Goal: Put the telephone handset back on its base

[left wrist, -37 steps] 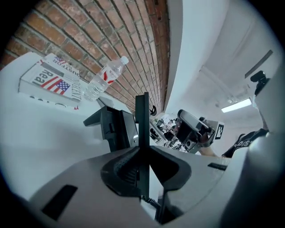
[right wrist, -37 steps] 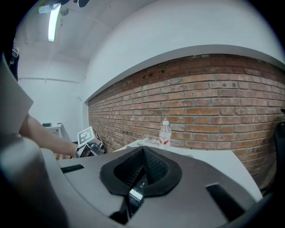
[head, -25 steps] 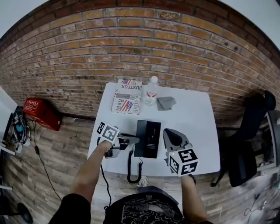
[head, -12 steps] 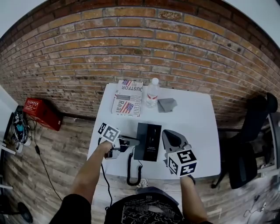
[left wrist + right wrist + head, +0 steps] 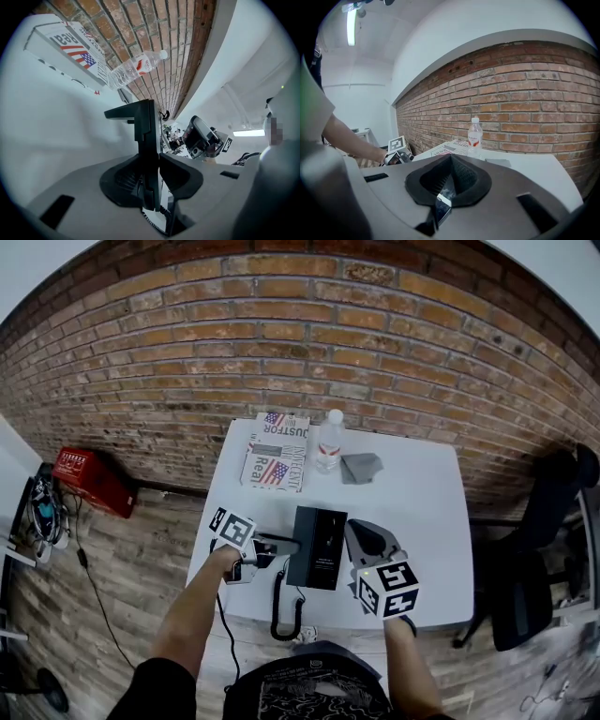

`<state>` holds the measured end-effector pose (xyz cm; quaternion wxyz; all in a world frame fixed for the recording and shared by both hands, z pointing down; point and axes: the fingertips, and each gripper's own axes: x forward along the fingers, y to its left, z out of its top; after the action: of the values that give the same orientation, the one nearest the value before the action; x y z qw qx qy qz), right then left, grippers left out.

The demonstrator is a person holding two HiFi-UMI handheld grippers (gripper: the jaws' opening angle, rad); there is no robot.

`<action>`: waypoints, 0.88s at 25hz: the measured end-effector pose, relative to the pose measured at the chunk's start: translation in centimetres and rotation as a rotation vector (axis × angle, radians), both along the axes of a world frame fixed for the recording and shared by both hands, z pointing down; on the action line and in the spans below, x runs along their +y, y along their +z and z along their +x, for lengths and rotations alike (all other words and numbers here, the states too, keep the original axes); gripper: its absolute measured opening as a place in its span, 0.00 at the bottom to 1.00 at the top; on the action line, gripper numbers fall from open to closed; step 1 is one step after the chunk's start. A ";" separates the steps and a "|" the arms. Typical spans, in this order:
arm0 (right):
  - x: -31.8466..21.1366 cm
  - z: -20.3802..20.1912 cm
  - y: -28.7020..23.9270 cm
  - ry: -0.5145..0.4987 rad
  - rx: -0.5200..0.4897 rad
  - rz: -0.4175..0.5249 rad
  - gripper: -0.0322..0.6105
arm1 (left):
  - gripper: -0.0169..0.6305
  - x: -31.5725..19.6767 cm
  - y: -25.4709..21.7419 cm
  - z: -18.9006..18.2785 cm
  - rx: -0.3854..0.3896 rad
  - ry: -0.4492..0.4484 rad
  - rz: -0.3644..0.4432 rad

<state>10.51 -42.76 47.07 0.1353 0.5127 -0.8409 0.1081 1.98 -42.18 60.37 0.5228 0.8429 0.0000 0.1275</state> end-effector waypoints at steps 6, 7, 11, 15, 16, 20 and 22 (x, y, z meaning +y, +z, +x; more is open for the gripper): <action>-1.0 -0.2 0.2 -0.024 -0.021 -0.006 0.05 | 0.19 -1.5 -0.7 -0.2 0.020 -0.115 0.000; -1.1 -0.3 0.2 -0.032 -0.023 -0.006 0.05 | 0.19 -1.8 -0.8 -0.3 0.017 -0.131 0.007; -1.7 -0.5 0.1 -0.063 -0.034 -0.005 0.05 | 0.19 -3.1 -1.7 -1.0 0.008 -0.224 0.045; -2.4 -0.5 -0.4 -0.083 -0.050 0.002 0.05 | 0.19 -4.4 -3.0 -1.7 0.001 -0.323 0.092; -2.5 -0.6 -0.5 -0.087 -0.054 0.005 0.05 | 0.19 -4.6 -3.3 -1.9 -0.008 -0.346 0.107; -2.8 -0.8 -1.1 -0.100 -0.065 0.015 0.05 | 0.19 -5.8 -5.2 -3.1 -0.036 -0.460 0.185; -2.8 -0.8 -1.3 -0.103 -0.068 0.021 0.05 | 0.19 -6.1 -6.6 -3.5 -0.069 -0.500 0.259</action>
<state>9.71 -45.53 45.74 0.1065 0.4662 -0.8714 0.1097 -1.54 -48.28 53.82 0.4256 0.8717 -0.2421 0.0220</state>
